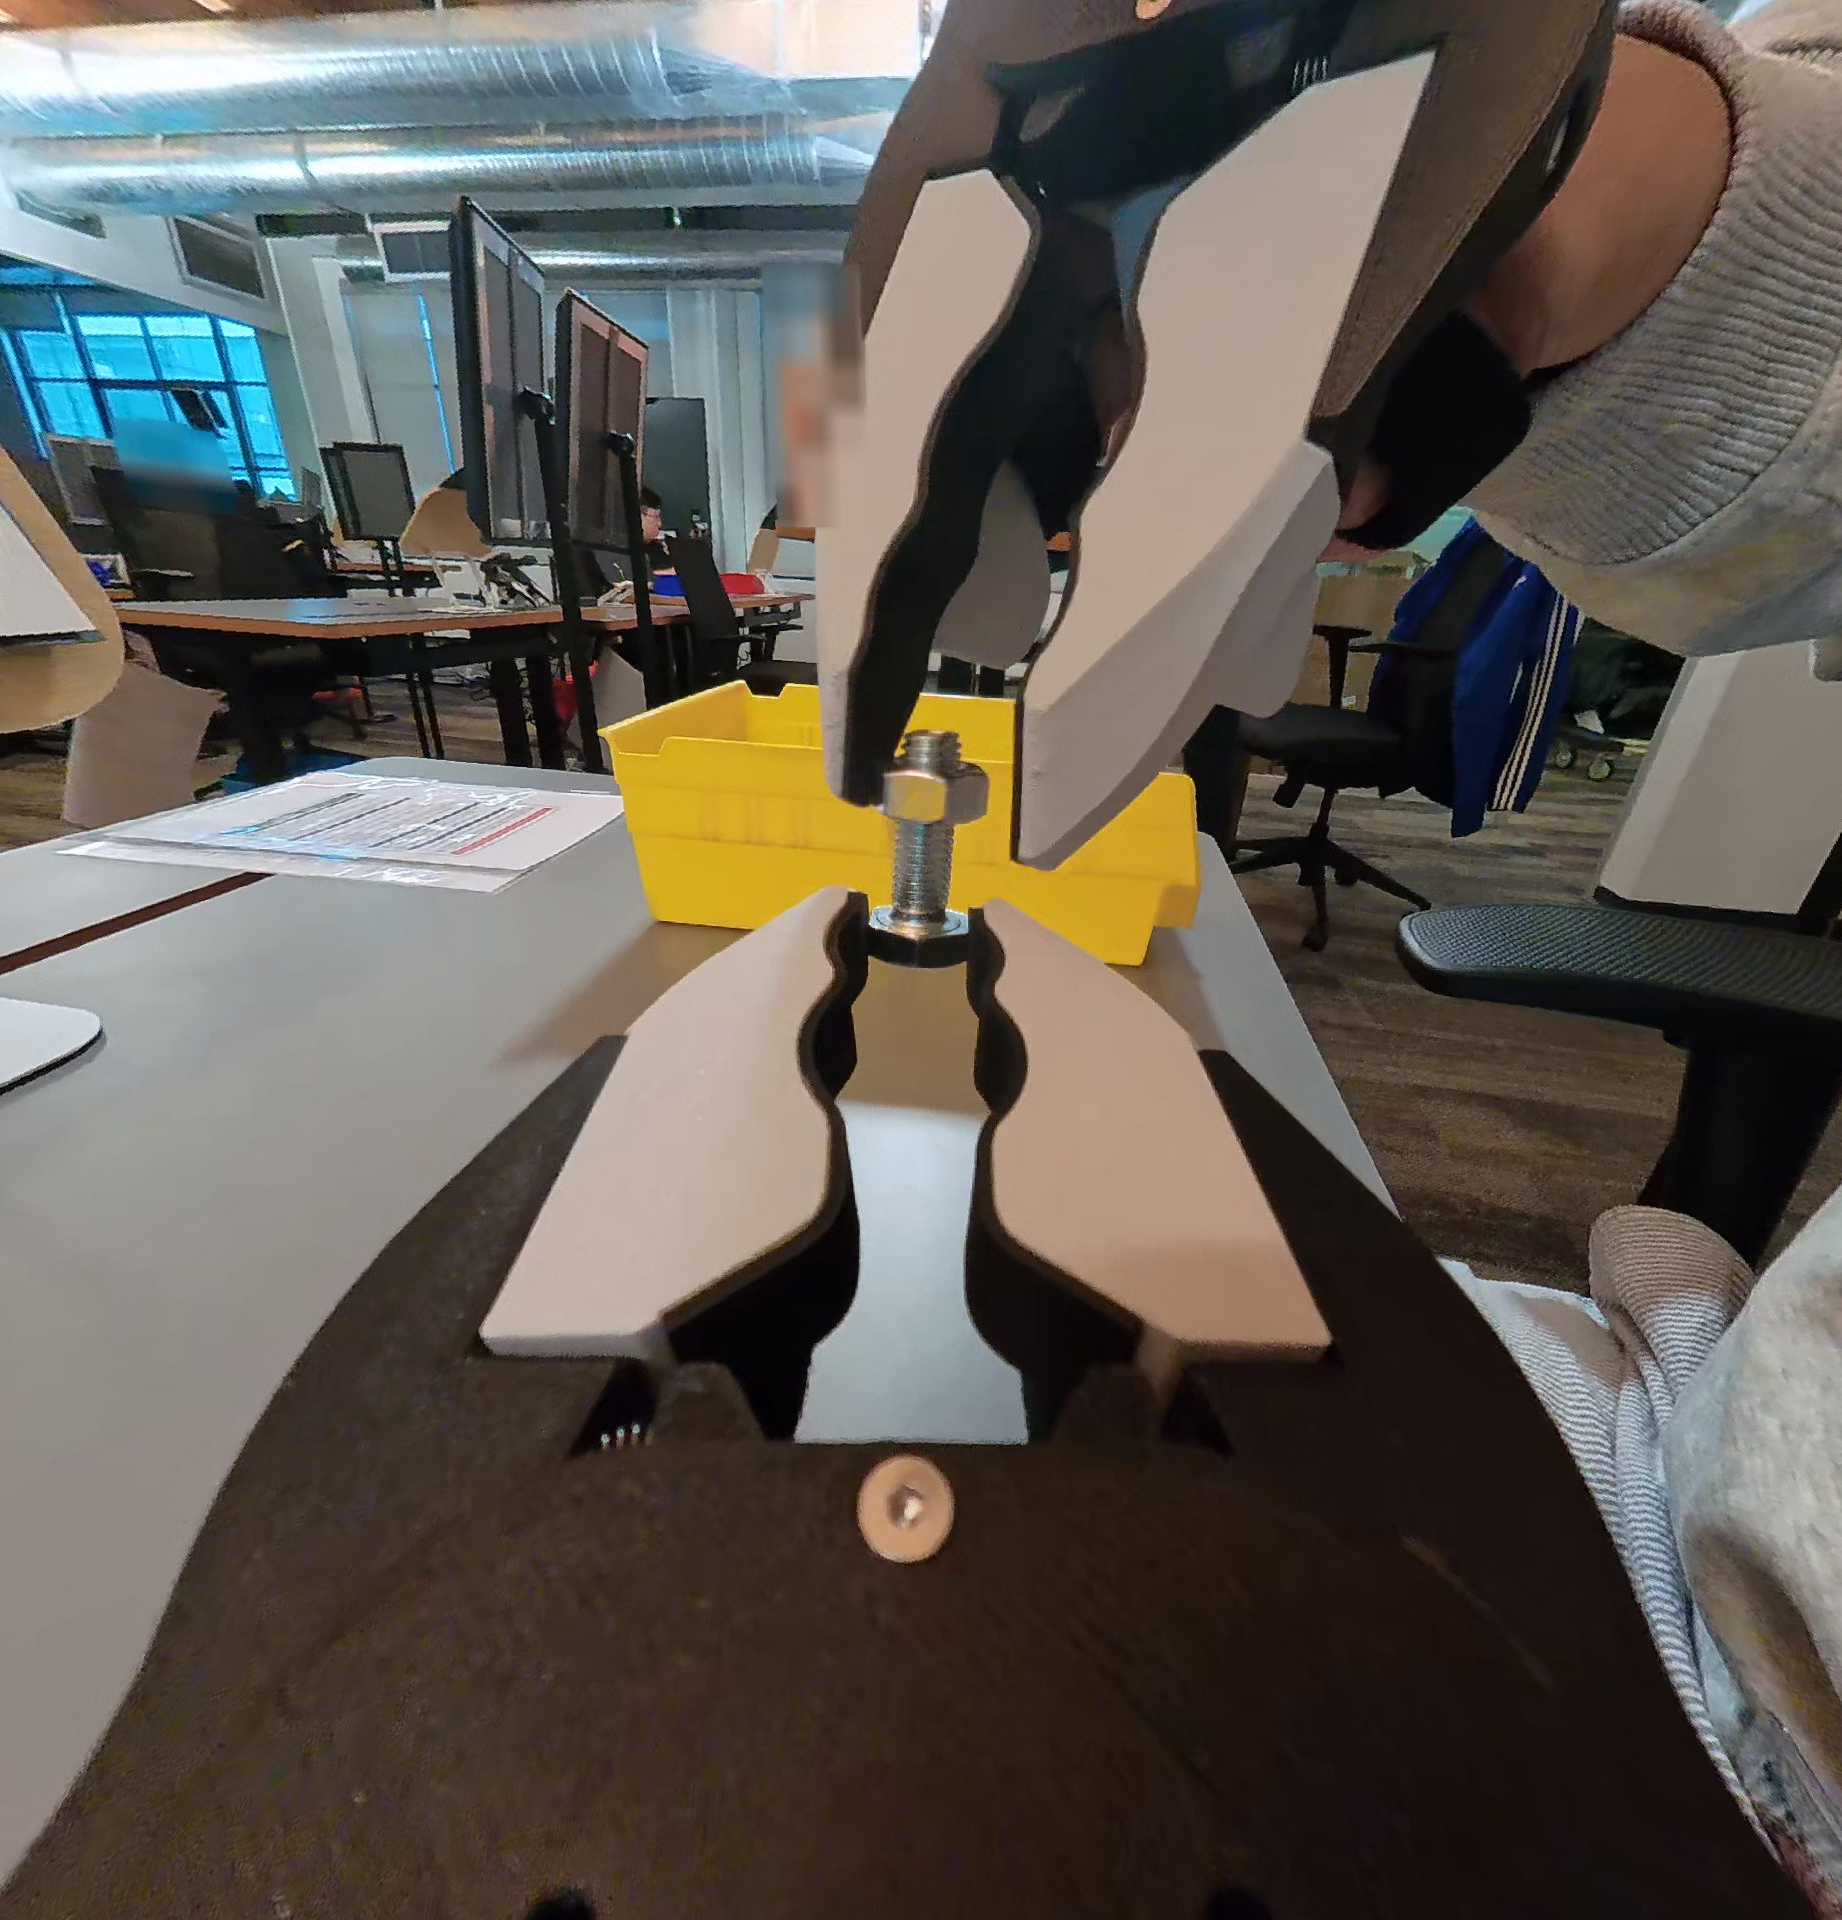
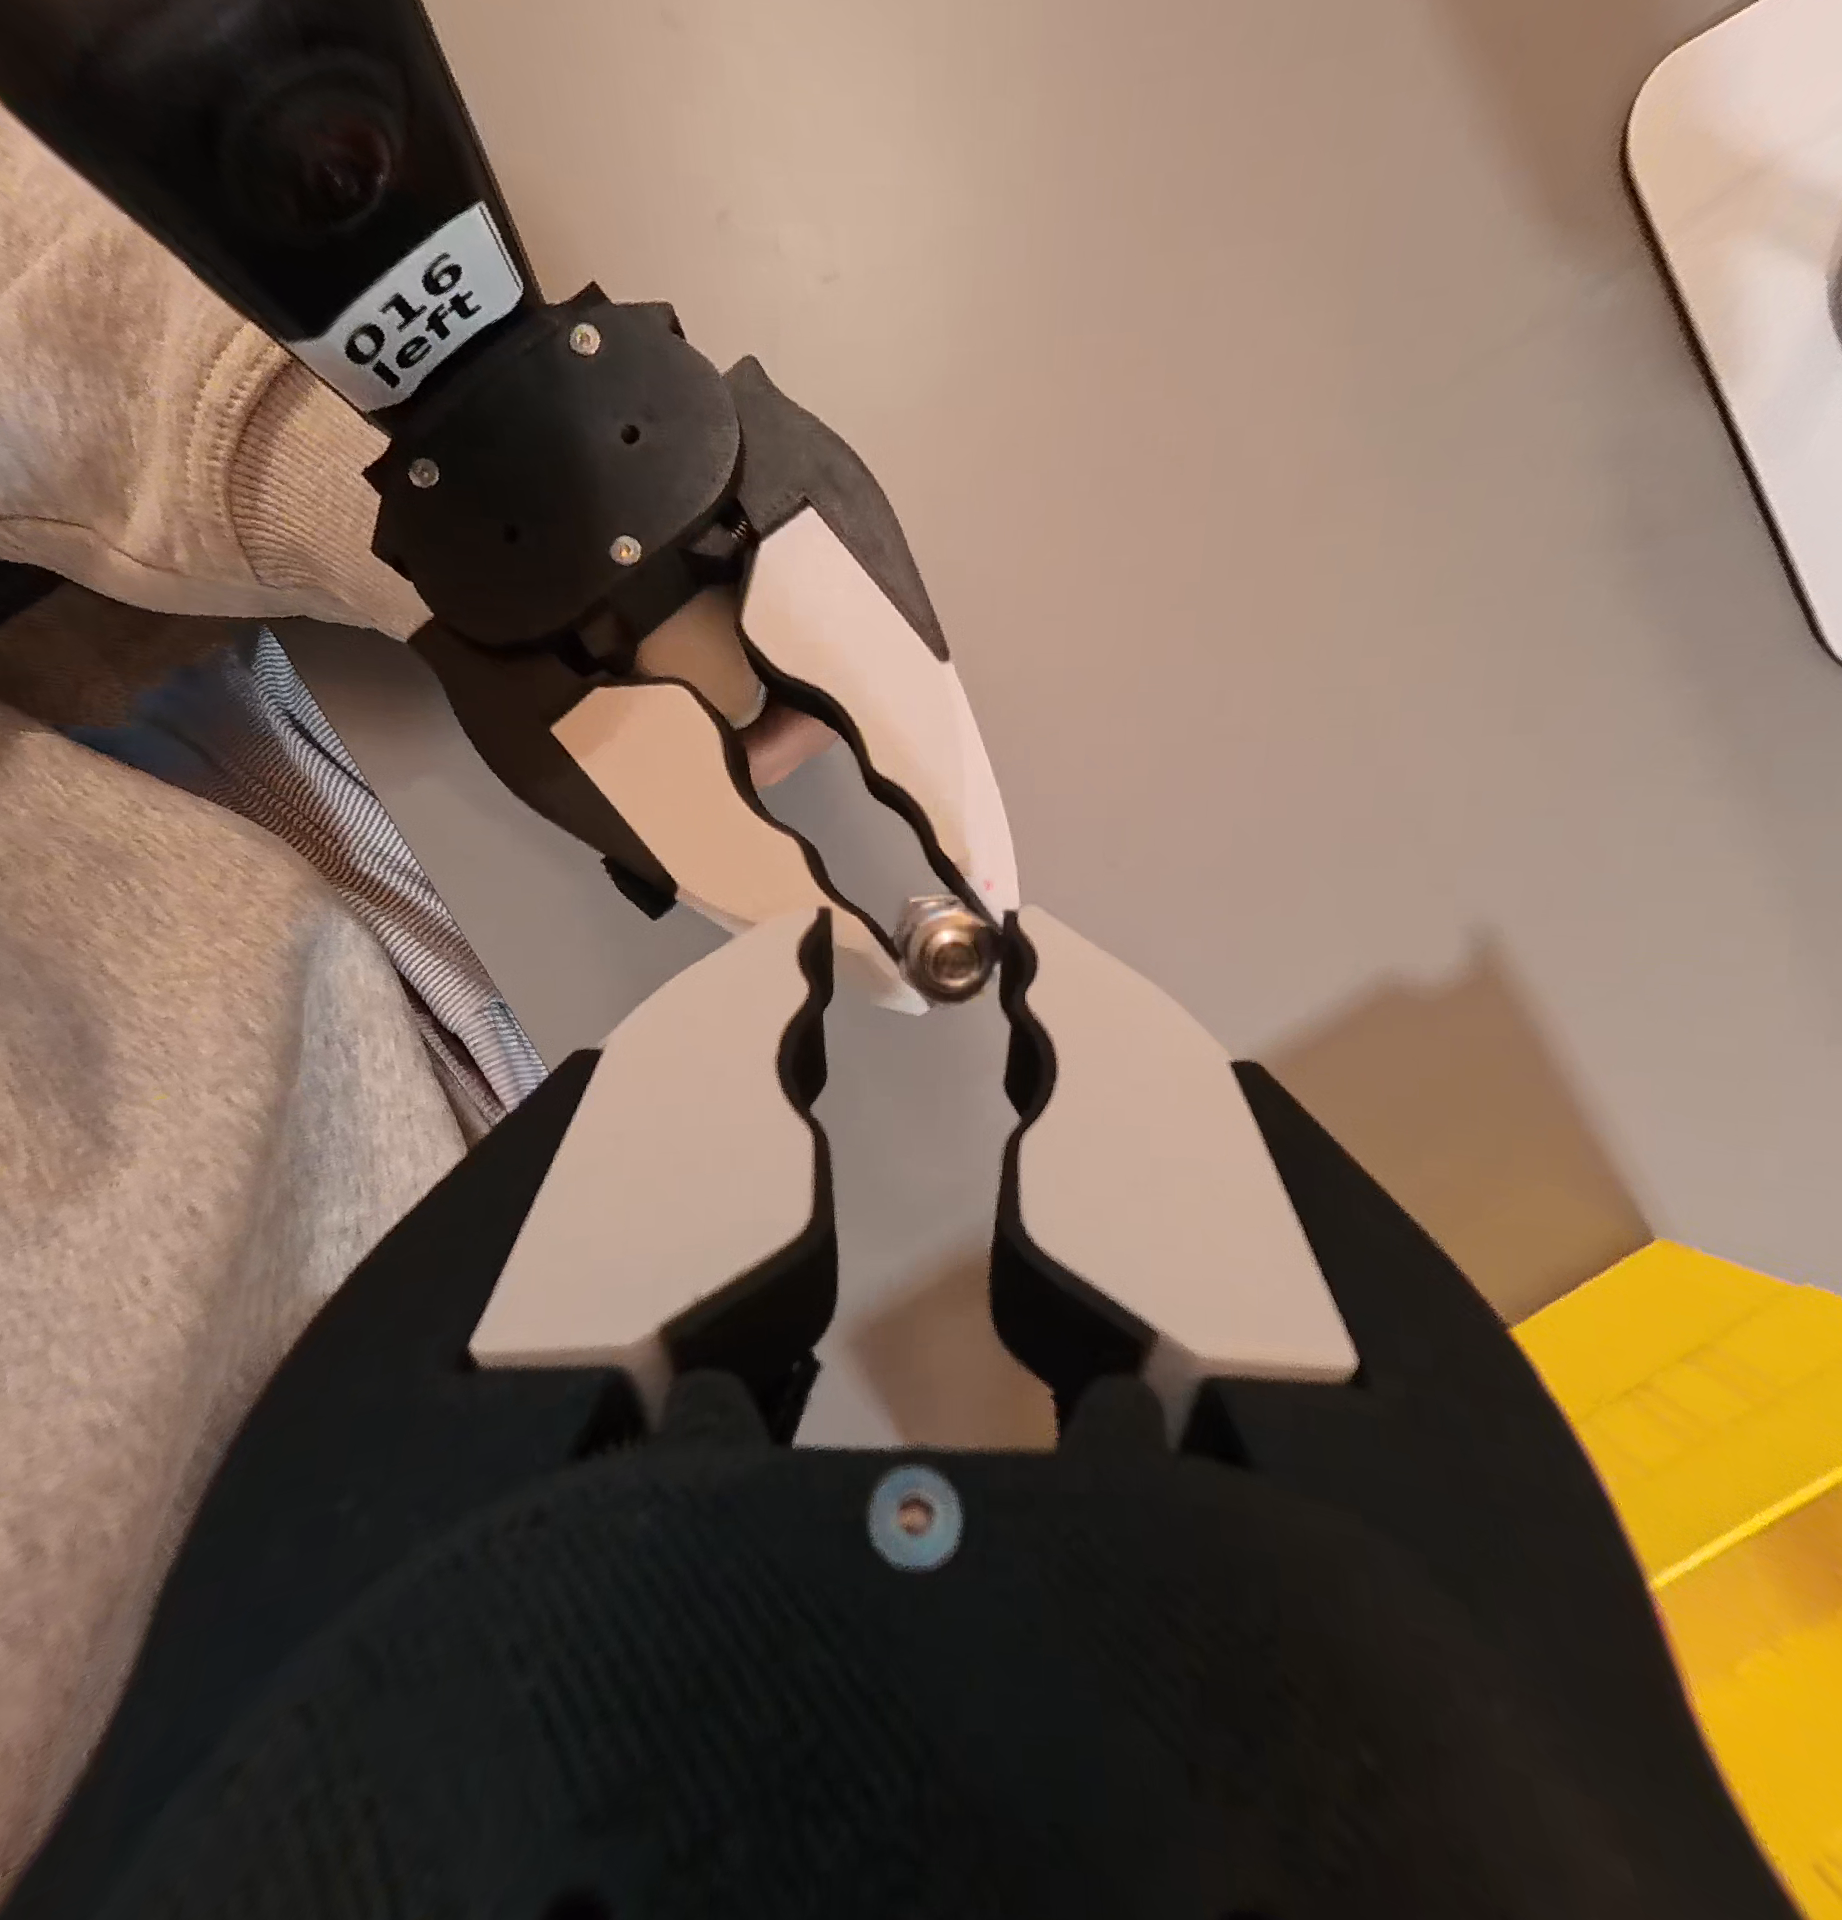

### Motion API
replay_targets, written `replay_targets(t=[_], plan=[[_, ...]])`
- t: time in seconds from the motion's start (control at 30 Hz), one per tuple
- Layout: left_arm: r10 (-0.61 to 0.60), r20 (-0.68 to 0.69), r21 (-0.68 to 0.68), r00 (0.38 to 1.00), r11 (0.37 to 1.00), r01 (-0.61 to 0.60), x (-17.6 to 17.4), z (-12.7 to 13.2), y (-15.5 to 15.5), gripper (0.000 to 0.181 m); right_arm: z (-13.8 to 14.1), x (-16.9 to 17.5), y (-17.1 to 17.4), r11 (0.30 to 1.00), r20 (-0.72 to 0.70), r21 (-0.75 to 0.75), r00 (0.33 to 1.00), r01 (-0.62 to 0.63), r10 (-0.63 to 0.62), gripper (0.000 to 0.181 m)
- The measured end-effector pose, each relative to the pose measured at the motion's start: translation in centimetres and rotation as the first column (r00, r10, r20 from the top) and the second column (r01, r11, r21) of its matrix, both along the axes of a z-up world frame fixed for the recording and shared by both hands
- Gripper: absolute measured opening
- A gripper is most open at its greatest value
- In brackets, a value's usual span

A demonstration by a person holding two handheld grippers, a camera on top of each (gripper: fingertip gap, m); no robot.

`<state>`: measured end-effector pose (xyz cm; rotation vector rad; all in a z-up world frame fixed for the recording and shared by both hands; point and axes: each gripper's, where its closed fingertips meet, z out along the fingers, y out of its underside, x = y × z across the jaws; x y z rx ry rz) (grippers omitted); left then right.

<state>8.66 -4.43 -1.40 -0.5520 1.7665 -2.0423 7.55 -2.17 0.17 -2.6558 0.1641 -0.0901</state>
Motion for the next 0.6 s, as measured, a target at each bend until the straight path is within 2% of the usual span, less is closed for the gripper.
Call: replay_targets(t=[0.6], plan=[[0.028, -0.023, 0.017, 0.999, 0.999, -0.027, 0.6, -0.5, 0.2, 0.019, 0.0, -1.3, 0.7, 0.998, 0.022, -0.013, 0.998, -0.057, 0.057, 0.031]])
